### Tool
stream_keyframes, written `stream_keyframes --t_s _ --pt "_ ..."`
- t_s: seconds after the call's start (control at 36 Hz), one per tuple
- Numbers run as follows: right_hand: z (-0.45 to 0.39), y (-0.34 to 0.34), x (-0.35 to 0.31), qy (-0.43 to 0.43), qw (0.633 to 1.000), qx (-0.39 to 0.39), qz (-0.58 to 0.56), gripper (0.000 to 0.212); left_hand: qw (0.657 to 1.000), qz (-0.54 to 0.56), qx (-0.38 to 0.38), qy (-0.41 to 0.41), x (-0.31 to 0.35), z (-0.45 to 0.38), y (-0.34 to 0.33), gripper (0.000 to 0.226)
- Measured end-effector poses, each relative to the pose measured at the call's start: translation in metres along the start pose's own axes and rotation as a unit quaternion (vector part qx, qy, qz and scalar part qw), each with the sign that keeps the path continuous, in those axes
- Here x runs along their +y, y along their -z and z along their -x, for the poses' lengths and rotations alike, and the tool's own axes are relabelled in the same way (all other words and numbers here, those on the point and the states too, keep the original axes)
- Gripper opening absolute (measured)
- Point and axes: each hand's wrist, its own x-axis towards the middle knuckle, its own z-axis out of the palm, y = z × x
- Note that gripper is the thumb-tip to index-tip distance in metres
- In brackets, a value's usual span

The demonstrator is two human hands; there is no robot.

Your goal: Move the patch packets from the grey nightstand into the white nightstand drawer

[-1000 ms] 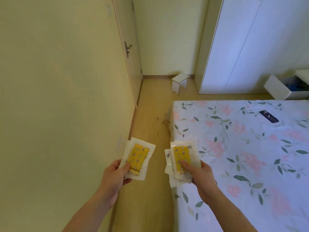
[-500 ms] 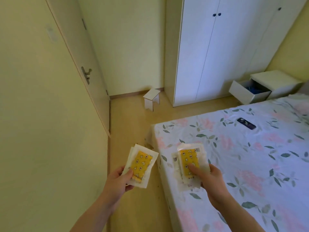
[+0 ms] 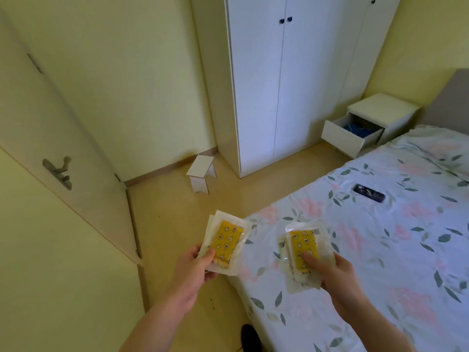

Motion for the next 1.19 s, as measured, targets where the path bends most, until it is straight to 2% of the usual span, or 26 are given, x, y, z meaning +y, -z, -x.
stream_keyframes --t_s 0.28,0.42,0.61,0.69,0.81,1.0,1.19 --pt "-0.141 -0.154 -0.082 0.005 0.995 -0.077 0.057 0.031 0.998 0.044 0.048 -0.009 0.084 -0.131 0.082 0.017" --pt "-0.198 -0.240 -0.114 0.024 0.993 -0.101 0.063 0.028 0.997 0.061 0.055 -0.007 0.119 -0.203 0.132 0.017" --pt "-0.255 -0.346 -0.114 0.002 0.997 -0.066 0.048 0.029 0.998 0.052 0.026 -0.010 0.166 -0.311 0.199 0.015" --pt "-0.268 -0.379 -0.111 -0.013 0.998 -0.041 0.036 0.027 0.999 0.034 -0.011 -0.002 0.187 -0.353 0.216 0.015" --pt "-0.285 -0.404 -0.115 -0.016 1.000 0.007 0.008 0.024 0.998 -0.005 -0.056 0.005 0.218 -0.411 0.221 0.015" --pt "-0.336 -0.402 -0.132 -0.022 0.995 0.096 -0.029 0.030 0.986 -0.041 -0.159 0.016 0.266 -0.499 0.182 0.018" --pt "-0.422 -0.392 -0.156 -0.034 0.986 0.144 -0.071 0.028 0.976 -0.087 -0.198 0.014 0.309 -0.596 0.125 0.019"
